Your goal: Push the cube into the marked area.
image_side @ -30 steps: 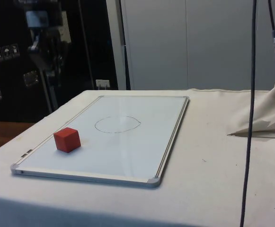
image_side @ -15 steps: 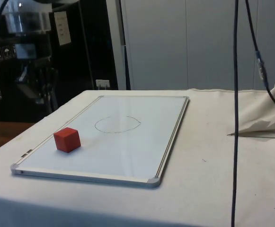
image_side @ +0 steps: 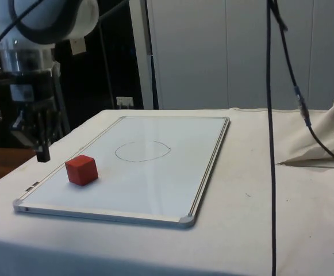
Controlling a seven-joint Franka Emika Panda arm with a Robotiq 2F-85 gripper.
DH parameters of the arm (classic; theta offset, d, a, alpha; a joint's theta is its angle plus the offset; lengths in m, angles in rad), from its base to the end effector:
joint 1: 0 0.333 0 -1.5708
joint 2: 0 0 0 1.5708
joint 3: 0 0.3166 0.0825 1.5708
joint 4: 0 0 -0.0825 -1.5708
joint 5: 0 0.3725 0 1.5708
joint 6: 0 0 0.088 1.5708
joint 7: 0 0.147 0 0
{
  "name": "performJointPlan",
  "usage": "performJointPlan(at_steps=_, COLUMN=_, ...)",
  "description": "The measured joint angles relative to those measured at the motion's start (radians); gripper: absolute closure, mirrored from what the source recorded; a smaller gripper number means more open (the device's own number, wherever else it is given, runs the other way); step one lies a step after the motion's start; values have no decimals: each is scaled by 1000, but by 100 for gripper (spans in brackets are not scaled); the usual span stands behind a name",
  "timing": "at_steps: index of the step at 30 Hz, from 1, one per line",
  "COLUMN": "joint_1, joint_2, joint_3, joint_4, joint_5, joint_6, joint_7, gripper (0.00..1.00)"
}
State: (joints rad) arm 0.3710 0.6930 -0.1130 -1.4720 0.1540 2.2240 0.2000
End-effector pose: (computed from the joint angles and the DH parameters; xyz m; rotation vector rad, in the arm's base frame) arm 0.6881 0.2043 0.2445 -3.0734 0.0055 -0.0777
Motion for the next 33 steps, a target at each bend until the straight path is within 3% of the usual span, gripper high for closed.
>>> performJointPlan(at_steps=6, joint_1=-8, joint_2=58, joint_3=-2, joint_4=48, joint_5=1, joint_6=3, joint_7=0, gripper=100)
performJointPlan(at_steps=17, joint_1=-26, joint_2=101, joint_3=-17, joint_4=32, joint_5=1, joint_6=37, joint_7=0, gripper=100)
performJointPlan(at_steps=28, joint_1=-26, joint_2=116, joint_3=-45, joint_4=24, joint_5=-7, joint_6=51, joint_7=4, gripper=100)
performJointPlan(at_steps=33, joint_1=-26, joint_2=116, joint_3=-61, joint_4=23, joint_5=-41, joint_6=45, joint_7=23, gripper=100)
